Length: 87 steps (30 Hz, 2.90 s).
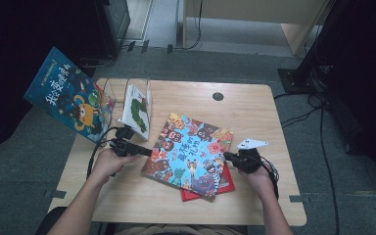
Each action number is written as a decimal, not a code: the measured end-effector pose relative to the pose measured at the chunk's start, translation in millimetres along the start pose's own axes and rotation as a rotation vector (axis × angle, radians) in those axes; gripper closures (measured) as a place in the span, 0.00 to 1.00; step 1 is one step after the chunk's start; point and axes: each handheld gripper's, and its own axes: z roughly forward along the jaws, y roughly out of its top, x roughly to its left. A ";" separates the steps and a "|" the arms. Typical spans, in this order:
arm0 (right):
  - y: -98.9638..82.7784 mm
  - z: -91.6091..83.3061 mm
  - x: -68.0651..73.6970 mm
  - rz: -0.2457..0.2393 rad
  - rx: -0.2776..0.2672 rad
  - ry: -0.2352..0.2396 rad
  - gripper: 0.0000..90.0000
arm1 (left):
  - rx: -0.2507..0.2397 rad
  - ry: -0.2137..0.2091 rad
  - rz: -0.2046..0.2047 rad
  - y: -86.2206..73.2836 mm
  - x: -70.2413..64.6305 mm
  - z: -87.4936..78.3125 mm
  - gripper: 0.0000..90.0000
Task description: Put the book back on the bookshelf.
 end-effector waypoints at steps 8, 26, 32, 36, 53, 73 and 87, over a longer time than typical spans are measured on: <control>-5.7 -0.8 -0.3 0.005 0.029 -0.015 0.99 | 0.014 -0.010 0.017 6.5 -5.1 10.3 0.57; -8.2 -2.5 3.4 0.003 0.028 -0.012 0.98 | 0.062 -0.013 0.023 13.5 -10.1 28.2 0.56; -8.3 -2.4 3.1 0.004 0.027 -0.010 0.99 | 0.067 -0.014 0.016 12.8 -10.2 27.8 0.57; -8.5 -2.5 3.2 0.005 0.026 -0.010 1.00 | 0.078 -0.018 0.013 11.7 -11.1 27.6 0.57; -8.3 -3.1 -1.3 0.022 0.025 -0.017 1.00 | 0.100 -0.036 -0.017 7.9 -16.5 28.9 0.55; -3.3 -5.0 3.3 0.021 0.008 -0.039 0.99 | 0.080 -0.045 -0.027 12.8 -16.7 32.8 0.54; -5.8 -4.5 -5.1 0.058 0.053 -0.054 1.00 | 0.071 -0.067 -0.064 15.0 -16.9 36.3 0.53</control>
